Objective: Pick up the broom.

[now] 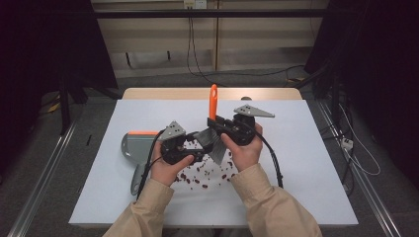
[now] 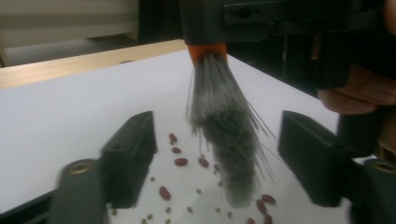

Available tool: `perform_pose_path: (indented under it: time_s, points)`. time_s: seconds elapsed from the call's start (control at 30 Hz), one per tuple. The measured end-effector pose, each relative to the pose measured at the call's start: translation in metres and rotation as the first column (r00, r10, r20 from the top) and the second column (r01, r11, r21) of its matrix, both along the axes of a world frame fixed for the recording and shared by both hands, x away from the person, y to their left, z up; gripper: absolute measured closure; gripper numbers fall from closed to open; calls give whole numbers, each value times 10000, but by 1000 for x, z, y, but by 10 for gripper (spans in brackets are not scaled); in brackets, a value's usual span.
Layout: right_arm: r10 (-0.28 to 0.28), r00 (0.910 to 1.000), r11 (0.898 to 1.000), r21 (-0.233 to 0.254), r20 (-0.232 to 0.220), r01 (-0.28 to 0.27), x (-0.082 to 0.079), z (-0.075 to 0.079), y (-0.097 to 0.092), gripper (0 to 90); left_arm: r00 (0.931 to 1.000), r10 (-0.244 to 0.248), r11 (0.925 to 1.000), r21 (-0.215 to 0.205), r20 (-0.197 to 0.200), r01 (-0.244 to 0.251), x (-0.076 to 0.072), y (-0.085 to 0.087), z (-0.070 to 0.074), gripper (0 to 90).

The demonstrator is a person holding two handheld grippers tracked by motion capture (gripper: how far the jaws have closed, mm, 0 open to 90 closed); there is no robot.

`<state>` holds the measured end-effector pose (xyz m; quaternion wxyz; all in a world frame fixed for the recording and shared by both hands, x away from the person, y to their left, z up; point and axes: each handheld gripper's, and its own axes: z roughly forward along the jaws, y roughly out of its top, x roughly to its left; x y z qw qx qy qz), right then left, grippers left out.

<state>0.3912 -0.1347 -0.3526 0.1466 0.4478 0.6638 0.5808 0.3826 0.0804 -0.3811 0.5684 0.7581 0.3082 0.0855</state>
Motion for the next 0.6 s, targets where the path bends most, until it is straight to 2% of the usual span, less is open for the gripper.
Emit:
perform_pose_path:
  time_s: [0.07, 0.1, 0.13, 0.17, 0.23, 0.3, 0.53, 0.6]
  points:
    - [117, 9999, 9997, 203, -55, -116, 0, -1, 3, 717, 9999, 87, 10000, -32, -100, -87, 1, 0, 0, 438]
    - [192, 9998, 9996, 203, -14, -192, 0, -1, 5, 717, 9998, 141, 9998, -123, -115, -142, 1, 1, 0, 541]
    - [192, 9998, 9996, 203, -14, -192, 0, -1, 5, 717, 9998, 139, 9997, -205, -130, -142, 2, 1, 0, 541]
    - [290, 9996, 9993, 218, -3, -290, 0, -1, 7, 717, 9998, 101, 9996, -248, -170, -105, 2, 2, 0, 644]
    - [358, 9994, 9991, 234, 6, -358, 0, -1, 7, 717, 9995, -26, 9993, -372, -313, 14, 2, 4, 0, 782]
    - [434, 9991, 9987, 274, -16, -433, 0, -2, 6, 716, 9997, 26, 9998, -189, -234, -31, 1, 3, 1, 819]
    - [893, 9960, 9951, 414, 11, -893, -1, -3, 1, 699, 9993, -103, 9998, -184, -352, 96, 0, 7, 3, 843]
    - [1043, 9945, 9940, 310, 110, -1046, 0, -4, -2, 669, 9992, -142, 9998, -167, -372, 136, 0, 7, 3, 844]
